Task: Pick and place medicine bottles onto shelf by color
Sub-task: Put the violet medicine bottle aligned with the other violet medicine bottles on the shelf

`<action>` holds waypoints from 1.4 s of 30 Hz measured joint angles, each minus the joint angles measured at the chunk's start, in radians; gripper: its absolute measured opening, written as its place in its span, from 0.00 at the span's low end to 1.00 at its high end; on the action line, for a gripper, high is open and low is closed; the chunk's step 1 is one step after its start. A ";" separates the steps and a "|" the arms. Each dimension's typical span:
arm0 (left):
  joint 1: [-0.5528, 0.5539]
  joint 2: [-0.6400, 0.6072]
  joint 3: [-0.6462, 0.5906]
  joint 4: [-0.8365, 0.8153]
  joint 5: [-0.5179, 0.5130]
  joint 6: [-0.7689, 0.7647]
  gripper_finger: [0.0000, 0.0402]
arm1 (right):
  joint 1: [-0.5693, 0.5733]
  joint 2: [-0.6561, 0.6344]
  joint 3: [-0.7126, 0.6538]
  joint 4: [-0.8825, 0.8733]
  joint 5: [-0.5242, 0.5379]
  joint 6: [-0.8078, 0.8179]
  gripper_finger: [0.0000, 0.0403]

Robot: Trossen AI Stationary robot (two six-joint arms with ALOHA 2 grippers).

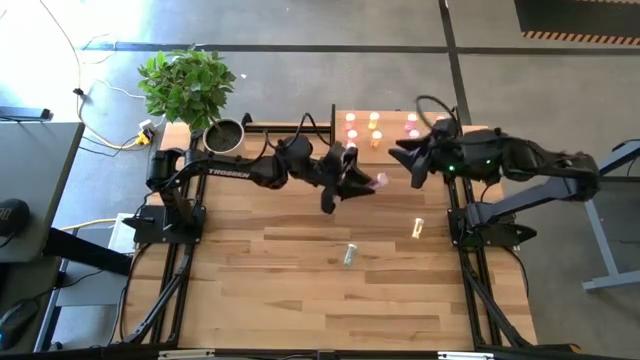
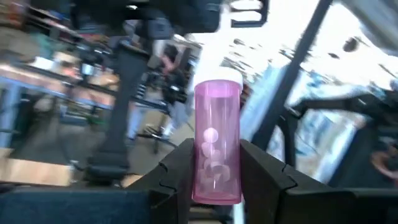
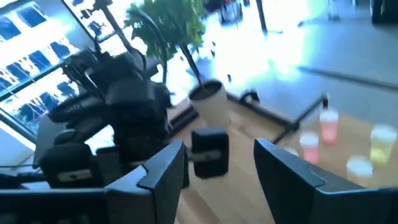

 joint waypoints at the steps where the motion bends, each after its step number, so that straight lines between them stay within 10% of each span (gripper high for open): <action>1: 0.004 0.000 0.000 0.002 -0.025 -0.008 0.25 | -0.010 -0.004 0.000 0.021 -0.005 -0.032 0.48; 20: 0.004 0.000 0.000 0.006 -0.233 0.043 0.25 | -0.172 0.007 0.000 0.064 -0.399 -0.078 0.56; 42: 0.004 0.001 0.000 0.003 -0.241 0.043 0.25 | -0.176 0.055 0.000 0.025 -0.429 0.021 0.43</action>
